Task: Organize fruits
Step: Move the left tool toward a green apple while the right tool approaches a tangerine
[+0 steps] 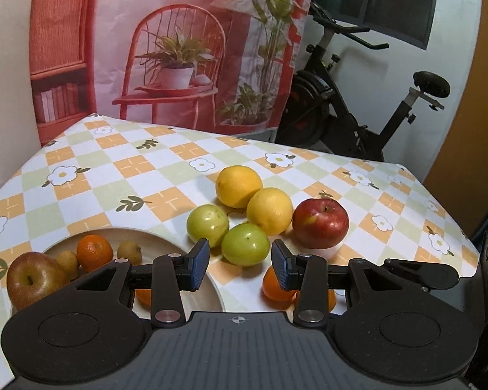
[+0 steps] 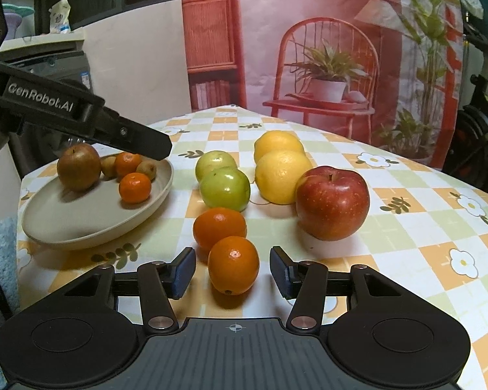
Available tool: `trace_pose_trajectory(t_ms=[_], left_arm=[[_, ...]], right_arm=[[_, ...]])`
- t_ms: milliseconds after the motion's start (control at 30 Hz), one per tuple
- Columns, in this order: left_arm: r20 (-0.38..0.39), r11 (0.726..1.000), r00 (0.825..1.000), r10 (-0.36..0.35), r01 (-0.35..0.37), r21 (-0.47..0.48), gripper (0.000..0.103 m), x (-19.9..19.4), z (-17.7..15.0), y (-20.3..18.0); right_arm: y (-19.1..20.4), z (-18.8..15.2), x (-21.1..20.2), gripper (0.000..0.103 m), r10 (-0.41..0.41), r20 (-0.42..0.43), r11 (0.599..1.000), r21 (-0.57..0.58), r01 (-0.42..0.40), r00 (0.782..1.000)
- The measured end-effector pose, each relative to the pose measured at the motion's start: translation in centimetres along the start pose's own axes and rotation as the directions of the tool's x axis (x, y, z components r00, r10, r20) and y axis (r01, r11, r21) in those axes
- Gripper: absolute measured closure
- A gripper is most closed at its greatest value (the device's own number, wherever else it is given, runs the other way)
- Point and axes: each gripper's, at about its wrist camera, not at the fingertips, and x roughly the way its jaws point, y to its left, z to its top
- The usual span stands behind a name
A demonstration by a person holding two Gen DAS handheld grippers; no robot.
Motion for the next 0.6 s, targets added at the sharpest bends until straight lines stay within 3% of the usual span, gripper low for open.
trace_pose_trajectory(t_ms=[333,600], left_arm=[[-0.007,1.0,1.0,0.001,-0.001,-0.012,0.059,-0.05,-0.83,0.3],[-0.015,1.0,1.0,0.014,-0.014,-0.023,0.059,-0.03,-1.05,0.46]], right_arm=[[-0.13,0.02,0.06,0.058,0.001,-0.006,1.0,0.001,-0.001,1.0],[-0.11,0.11,0.51,0.066,-0.001,-0.028,1.0,0.0,0.001,1.0]])
